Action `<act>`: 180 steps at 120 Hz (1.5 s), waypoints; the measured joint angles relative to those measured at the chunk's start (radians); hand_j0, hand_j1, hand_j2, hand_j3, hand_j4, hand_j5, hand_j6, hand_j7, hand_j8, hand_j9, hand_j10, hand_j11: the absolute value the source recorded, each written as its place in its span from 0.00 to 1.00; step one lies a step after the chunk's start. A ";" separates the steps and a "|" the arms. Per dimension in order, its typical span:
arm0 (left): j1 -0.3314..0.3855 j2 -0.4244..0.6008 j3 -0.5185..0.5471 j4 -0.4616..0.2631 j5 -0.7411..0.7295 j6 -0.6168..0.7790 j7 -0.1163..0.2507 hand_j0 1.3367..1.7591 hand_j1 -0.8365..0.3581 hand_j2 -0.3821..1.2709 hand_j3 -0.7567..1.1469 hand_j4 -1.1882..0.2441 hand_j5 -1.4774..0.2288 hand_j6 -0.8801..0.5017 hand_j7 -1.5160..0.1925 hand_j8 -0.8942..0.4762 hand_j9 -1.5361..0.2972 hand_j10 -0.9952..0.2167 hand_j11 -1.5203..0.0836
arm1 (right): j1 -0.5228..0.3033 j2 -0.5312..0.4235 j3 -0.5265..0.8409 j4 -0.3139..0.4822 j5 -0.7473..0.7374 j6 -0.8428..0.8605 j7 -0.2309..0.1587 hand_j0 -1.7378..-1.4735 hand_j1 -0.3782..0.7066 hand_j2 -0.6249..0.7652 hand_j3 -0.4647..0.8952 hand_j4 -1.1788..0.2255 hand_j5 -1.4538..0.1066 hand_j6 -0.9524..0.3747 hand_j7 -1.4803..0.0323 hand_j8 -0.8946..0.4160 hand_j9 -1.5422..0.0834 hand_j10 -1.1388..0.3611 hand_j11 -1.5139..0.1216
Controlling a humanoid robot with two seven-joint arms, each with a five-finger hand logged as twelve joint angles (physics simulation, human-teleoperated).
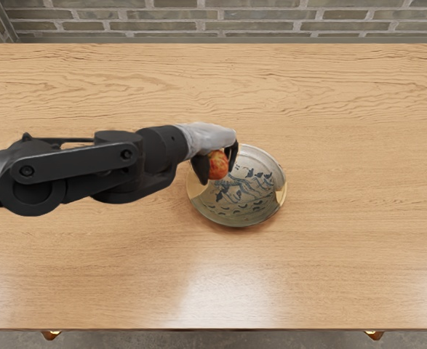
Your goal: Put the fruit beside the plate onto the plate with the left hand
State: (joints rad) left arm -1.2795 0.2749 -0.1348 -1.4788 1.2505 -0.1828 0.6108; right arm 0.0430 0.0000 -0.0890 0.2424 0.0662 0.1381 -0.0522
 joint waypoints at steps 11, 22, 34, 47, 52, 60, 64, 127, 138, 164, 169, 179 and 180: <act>-0.005 -0.044 0.001 0.002 0.004 -0.001 0.000 0.75 0.44 0.39 0.40 0.36 0.30 0.38 0.34 0.34 0.32 0.26 0.36 | 0.000 0.000 0.000 0.000 0.000 0.000 0.000 0.30 0.04 0.45 0.34 0.83 0.92 0.71 0.97 0.67 0.94 0.75 0.92; -0.003 -0.068 0.007 0.005 0.002 0.000 0.000 0.74 0.43 0.41 0.40 0.37 0.30 0.38 0.34 0.36 0.32 0.26 0.35 | 0.000 0.000 0.000 0.000 0.000 0.000 0.000 0.30 0.04 0.45 0.34 0.83 0.92 0.71 0.97 0.67 0.94 0.75 0.92; 0.012 -0.067 0.019 0.008 0.005 0.000 0.000 0.74 0.43 0.40 0.40 0.37 0.30 0.39 0.33 0.36 0.32 0.26 0.35 | 0.000 0.000 0.000 0.000 0.000 0.000 0.000 0.30 0.04 0.45 0.34 0.83 0.92 0.71 0.97 0.67 0.94 0.75 0.92; 0.021 -0.066 0.038 0.010 0.007 0.000 0.000 0.74 0.41 0.43 0.40 0.38 0.30 0.40 0.34 0.37 0.32 0.27 0.35 | 0.000 0.000 0.000 0.000 0.000 0.000 0.000 0.30 0.04 0.45 0.34 0.83 0.92 0.71 0.97 0.67 0.94 0.75 0.92; 0.029 -0.066 0.044 0.012 0.007 -0.001 0.000 0.74 0.40 0.43 0.40 0.38 0.30 0.40 0.34 0.37 0.32 0.27 0.35 | 0.000 0.000 0.000 0.000 0.000 0.000 0.000 0.30 0.04 0.45 0.34 0.83 0.92 0.71 0.97 0.67 0.94 0.75 0.92; 0.031 -0.066 0.050 0.013 0.007 -0.001 0.000 0.74 0.39 0.45 0.40 0.39 0.30 0.41 0.34 0.36 0.32 0.27 0.35 | 0.000 0.000 0.000 0.000 0.000 0.000 0.000 0.30 0.04 0.45 0.34 0.83 0.92 0.71 0.97 0.67 0.94 0.75 0.92; 0.031 -0.066 0.052 0.014 0.008 0.000 0.000 0.74 0.39 0.45 0.40 0.39 0.30 0.41 0.34 0.36 0.32 0.28 0.36 | 0.000 0.000 0.000 0.000 0.000 0.000 0.000 0.30 0.04 0.45 0.34 0.83 0.92 0.71 0.97 0.67 0.94 0.75 0.92; 0.035 -0.052 0.015 0.025 -0.021 0.010 0.000 0.76 0.82 0.28 0.40 0.70 0.72 0.54 0.74 0.55 0.70 0.67 0.79 | 0.000 0.000 0.000 0.000 0.000 0.000 0.000 0.30 0.04 0.45 0.34 0.83 0.92 0.71 0.97 0.67 0.94 0.75 0.92; 0.023 -0.025 -0.013 0.025 -0.102 0.005 0.000 0.76 0.88 0.26 0.40 0.74 0.77 0.57 0.79 0.58 0.75 0.72 0.84 | 0.000 0.000 0.000 0.000 0.000 0.000 0.000 0.30 0.04 0.45 0.34 0.83 0.92 0.71 0.97 0.67 0.94 0.75 0.92; 0.037 0.140 -0.152 0.024 -0.436 -0.095 0.000 0.76 0.95 0.24 0.40 0.80 0.83 0.61 0.85 0.62 0.80 0.78 0.91 | 0.000 0.000 0.000 0.000 0.000 0.000 0.000 0.30 0.04 0.45 0.34 0.83 0.92 0.71 0.97 0.67 0.94 0.75 0.92; 0.041 0.175 -0.199 0.024 -0.516 -0.167 0.000 0.76 0.96 0.24 0.40 0.80 0.83 0.61 0.86 0.63 0.81 0.79 0.91 | 0.000 0.000 0.000 0.000 0.000 0.000 0.000 0.30 0.04 0.45 0.34 0.83 0.92 0.71 0.97 0.67 0.94 0.75 0.92; 0.063 0.265 -0.276 0.024 -0.671 -0.305 0.000 0.76 0.97 0.24 0.40 0.81 0.84 0.62 0.86 0.63 0.82 0.80 0.92 | 0.000 0.000 0.000 0.000 0.000 0.000 0.000 0.30 0.04 0.45 0.34 0.83 0.92 0.71 0.97 0.67 0.94 0.75 0.92; 0.070 0.272 -0.284 0.024 -0.685 -0.315 0.000 0.76 0.97 0.24 0.40 0.81 0.84 0.62 0.87 0.64 0.82 0.80 0.92 | 0.000 0.000 0.000 0.000 0.000 0.000 0.000 0.30 0.04 0.45 0.34 0.83 0.92 0.71 0.97 0.67 0.94 0.75 0.92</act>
State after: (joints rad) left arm -1.2097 0.5469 -0.4187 -1.4545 0.5657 -0.4975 0.6109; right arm 0.0430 0.0000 -0.0889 0.2424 0.0660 0.1381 -0.0522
